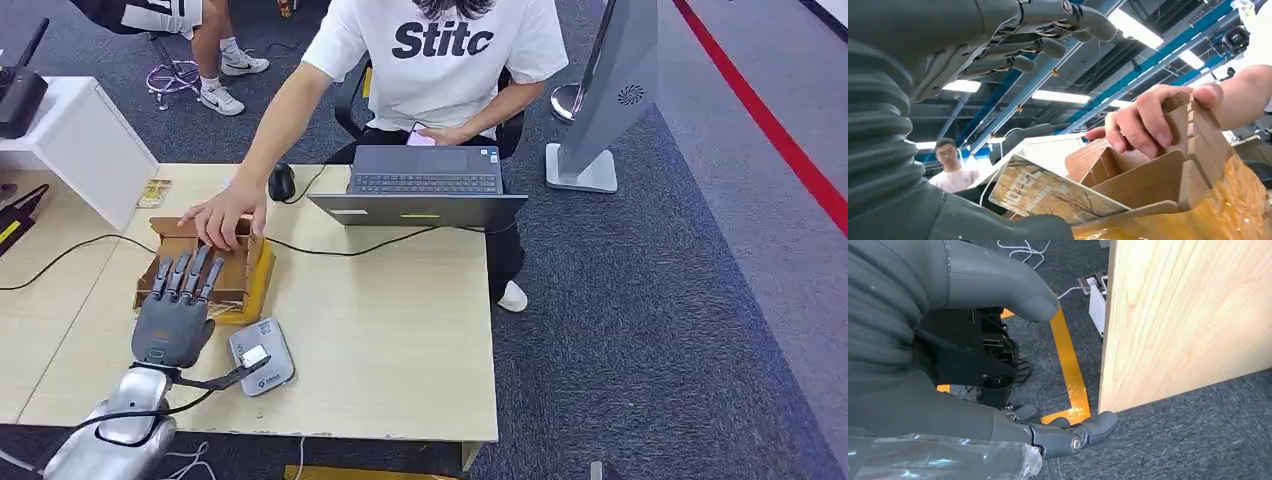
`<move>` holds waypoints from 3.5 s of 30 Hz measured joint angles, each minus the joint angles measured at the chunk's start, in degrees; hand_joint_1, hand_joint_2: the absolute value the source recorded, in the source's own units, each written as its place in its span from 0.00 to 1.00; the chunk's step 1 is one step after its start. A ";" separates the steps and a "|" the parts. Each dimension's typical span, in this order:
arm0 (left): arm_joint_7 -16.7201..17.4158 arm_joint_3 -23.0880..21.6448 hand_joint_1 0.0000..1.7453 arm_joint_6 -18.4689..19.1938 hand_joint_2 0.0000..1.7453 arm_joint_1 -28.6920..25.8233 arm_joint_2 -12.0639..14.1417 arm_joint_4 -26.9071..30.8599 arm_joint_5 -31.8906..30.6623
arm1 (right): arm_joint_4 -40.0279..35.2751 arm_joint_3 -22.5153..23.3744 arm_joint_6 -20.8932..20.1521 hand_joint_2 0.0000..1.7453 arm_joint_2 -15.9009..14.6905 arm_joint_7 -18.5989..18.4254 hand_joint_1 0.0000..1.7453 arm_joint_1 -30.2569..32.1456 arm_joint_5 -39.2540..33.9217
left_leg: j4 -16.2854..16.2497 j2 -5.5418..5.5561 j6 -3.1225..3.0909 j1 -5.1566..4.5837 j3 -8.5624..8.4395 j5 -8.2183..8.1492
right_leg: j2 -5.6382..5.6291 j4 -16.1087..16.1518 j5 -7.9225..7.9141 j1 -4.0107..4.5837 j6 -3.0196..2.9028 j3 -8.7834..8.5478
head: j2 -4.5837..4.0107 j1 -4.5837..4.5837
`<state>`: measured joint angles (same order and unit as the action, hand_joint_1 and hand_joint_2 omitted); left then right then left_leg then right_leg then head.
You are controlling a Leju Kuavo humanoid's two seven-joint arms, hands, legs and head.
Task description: Pass the card to the sensor for recognition and then transmit it.
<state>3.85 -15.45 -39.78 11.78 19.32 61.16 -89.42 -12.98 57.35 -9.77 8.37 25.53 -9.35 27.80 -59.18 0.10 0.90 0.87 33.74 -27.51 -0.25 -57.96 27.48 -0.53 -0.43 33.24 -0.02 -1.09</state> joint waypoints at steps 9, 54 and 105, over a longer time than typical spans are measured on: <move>0.02 -0.17 0.00 0.00 1.00 0.32 -0.17 -0.61 0.00 | 0.00 0.00 0.00 1.00 0.00 0.00 0.00 0.01 -0.02 | 0.00 0.00 0.00 0.00 0.00 0.00 | 0.00 0.00 0.00 0.00 0.00 0.00 | 0.00 0.00; -2.51 2.62 1.00 -0.30 1.00 -1.34 1.27 -2.23 0.02 | 0.00 0.98 0.17 1.00 0.00 0.22 0.00 0.18 -0.48 | 0.01 -0.01 0.01 0.01 -0.02 0.00 | -0.01 -0.01 0.00 0.01 0.00 -0.01 | 0.00 0.00; -7.32 10.97 0.00 9.79 1.00 20.46 -5.51 5.49 0.02 | 0.02 -0.63 0.96 1.00 1.14 -1.44 0.00 -2.02 3.45 | -0.01 -0.05 0.06 0.04 0.00 0.13 | -0.08 -0.03 -0.13 0.03 -0.07 0.05 | 0.00 0.00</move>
<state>-3.48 -4.48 -29.99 32.24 13.81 66.65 -89.40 -12.96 56.72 -8.81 9.51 24.09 -11.37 31.26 -59.19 0.05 0.96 0.91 33.74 -27.37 -0.33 -57.99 27.34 -0.50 -0.50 33.29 -0.02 -1.09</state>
